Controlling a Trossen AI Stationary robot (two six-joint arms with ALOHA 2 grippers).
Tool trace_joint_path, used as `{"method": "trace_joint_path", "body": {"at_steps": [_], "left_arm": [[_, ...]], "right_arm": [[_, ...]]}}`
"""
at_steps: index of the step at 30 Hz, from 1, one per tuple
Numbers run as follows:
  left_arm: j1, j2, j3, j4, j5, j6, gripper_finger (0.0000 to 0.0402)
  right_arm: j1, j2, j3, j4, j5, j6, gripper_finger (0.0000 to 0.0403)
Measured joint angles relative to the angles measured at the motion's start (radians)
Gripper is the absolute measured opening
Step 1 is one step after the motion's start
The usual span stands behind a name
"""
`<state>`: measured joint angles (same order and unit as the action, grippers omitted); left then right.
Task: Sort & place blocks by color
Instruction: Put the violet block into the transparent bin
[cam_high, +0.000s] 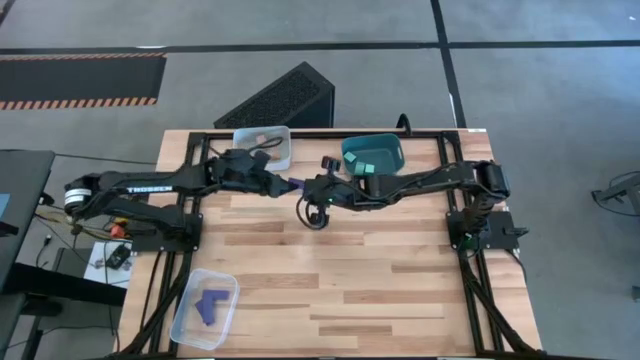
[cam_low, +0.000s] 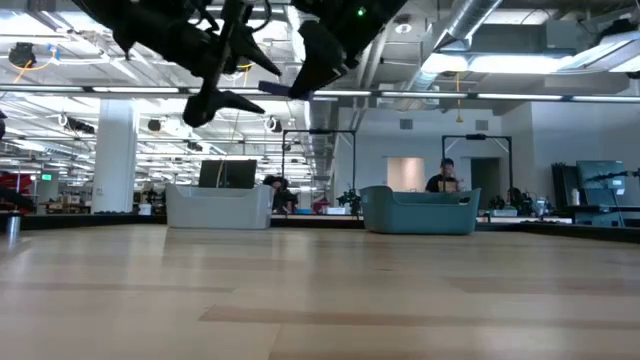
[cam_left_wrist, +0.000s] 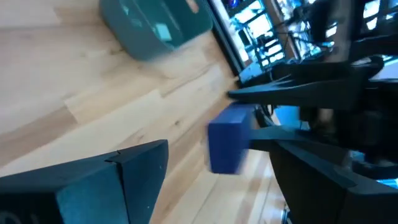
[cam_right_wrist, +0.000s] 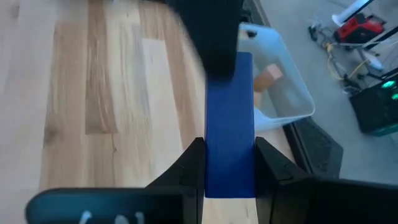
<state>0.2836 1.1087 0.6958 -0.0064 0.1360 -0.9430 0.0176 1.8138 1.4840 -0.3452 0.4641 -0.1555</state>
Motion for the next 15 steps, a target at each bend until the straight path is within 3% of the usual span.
{"method": "trace_joint_path", "body": {"at_steps": [4,7,15], "left_arm": [[0.000,0.057,0.000,0.039,0.053,-0.005,0.0257],[0.000,0.078,0.000,0.075,0.071,-0.005,0.0226],[-0.002,0.081,0.000,0.146,0.085,-0.006,0.0054]], "right_arm": [[0.013,-0.001,0.001,0.018,0.027,-0.018,0.0084],[0.026,-0.001,0.001,0.041,0.035,-0.047,0.0084],[0.039,-0.001,0.001,0.044,0.047,-0.056,0.0084]]}}
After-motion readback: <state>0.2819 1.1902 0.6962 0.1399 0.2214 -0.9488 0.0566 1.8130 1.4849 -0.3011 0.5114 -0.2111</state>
